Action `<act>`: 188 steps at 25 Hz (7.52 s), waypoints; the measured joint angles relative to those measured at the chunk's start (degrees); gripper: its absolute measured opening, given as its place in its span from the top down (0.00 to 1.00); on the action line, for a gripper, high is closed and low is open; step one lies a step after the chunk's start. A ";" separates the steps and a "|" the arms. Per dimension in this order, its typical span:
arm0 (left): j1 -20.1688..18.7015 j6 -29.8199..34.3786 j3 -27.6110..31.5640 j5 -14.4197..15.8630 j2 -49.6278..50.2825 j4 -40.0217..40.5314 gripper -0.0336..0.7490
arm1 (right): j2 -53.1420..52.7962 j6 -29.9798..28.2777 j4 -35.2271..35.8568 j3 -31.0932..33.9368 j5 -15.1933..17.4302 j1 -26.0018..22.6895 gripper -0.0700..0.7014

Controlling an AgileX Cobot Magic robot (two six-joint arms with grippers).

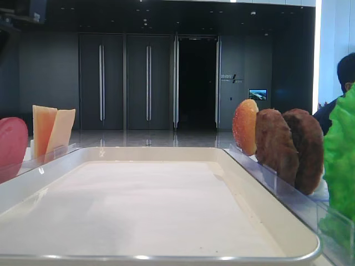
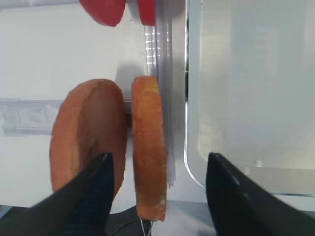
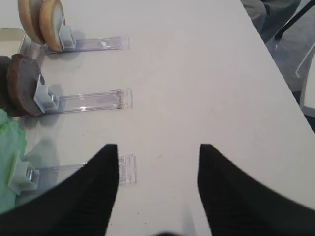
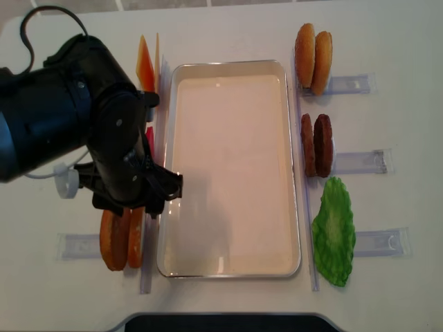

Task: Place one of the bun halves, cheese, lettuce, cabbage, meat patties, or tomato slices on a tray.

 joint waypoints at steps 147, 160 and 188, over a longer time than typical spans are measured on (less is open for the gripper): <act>11.96 55.63 9.90 -31.37 9.67 -64.42 0.37 | 0.00 0.00 0.00 0.00 0.00 0.00 0.41; 11.96 41.51 9.01 -27.72 7.45 -48.82 0.27 | 0.00 0.00 0.00 0.00 0.00 0.00 0.41; 11.90 26.70 -12.03 4.04 4.91 -20.52 0.27 | 0.00 0.00 0.00 0.00 0.00 0.00 0.41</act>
